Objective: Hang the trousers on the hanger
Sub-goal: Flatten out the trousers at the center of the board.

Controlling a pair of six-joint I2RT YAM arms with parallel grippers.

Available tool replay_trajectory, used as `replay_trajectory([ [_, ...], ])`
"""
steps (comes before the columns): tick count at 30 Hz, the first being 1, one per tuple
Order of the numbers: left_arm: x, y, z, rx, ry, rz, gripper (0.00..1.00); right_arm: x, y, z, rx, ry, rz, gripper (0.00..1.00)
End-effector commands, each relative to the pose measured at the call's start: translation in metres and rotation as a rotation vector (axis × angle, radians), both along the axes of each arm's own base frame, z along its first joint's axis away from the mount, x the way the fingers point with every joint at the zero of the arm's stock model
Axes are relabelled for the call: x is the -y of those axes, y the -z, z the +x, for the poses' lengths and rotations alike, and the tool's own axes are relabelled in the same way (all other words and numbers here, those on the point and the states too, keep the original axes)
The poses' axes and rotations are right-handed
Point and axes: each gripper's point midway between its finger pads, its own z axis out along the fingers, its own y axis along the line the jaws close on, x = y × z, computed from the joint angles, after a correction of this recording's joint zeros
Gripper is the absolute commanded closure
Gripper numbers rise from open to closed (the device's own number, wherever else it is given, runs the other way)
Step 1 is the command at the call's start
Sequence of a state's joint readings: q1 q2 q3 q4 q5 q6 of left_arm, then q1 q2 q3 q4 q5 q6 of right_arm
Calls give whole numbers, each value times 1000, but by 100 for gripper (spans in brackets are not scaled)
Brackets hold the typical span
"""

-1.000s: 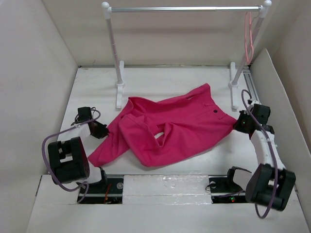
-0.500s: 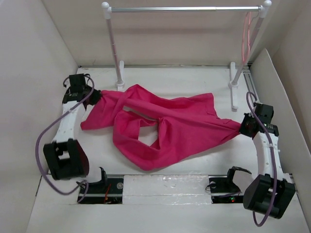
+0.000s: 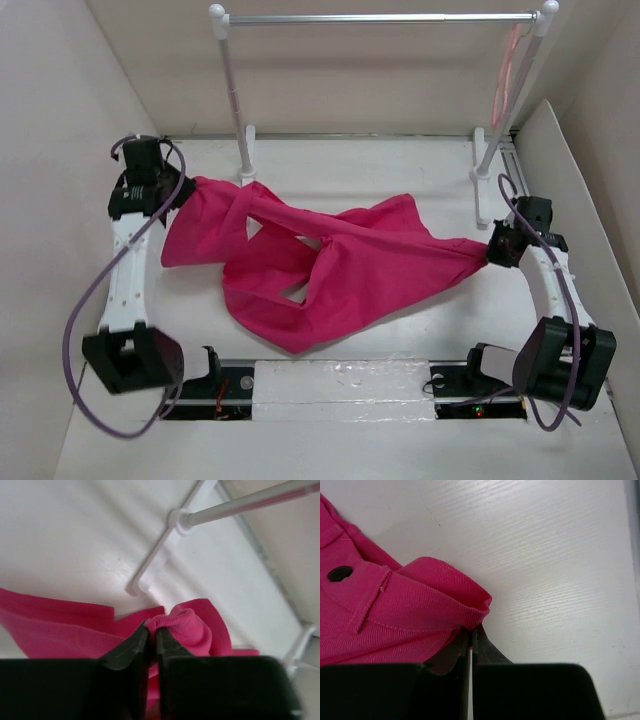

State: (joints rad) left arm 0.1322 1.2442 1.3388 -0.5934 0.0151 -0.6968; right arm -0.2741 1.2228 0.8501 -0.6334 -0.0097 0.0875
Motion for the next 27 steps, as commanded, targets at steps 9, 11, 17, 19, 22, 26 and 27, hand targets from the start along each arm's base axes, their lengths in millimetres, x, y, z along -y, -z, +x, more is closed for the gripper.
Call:
replay_trajectory([
  [9,-32,70,159,-142,98,88,18,64,-61,-71,25,248,-380,100],
  [11,-16,56,171,-123,143,107,17,64,-74,-55,61,145,-406,58],
  [17,79,41,97,-58,309,239,86,21,-106,-3,225,-92,-297,15],
  [19,100,70,46,-136,374,278,94,-11,-111,10,289,-217,-263,17],
  [22,112,112,-31,-269,434,354,99,-55,-107,16,346,-374,-207,70],
  [26,130,131,-92,-305,541,298,50,-108,-99,19,396,-555,-135,100],
  [27,148,126,-100,-281,619,294,39,-116,-98,20,400,-584,-129,100],
])
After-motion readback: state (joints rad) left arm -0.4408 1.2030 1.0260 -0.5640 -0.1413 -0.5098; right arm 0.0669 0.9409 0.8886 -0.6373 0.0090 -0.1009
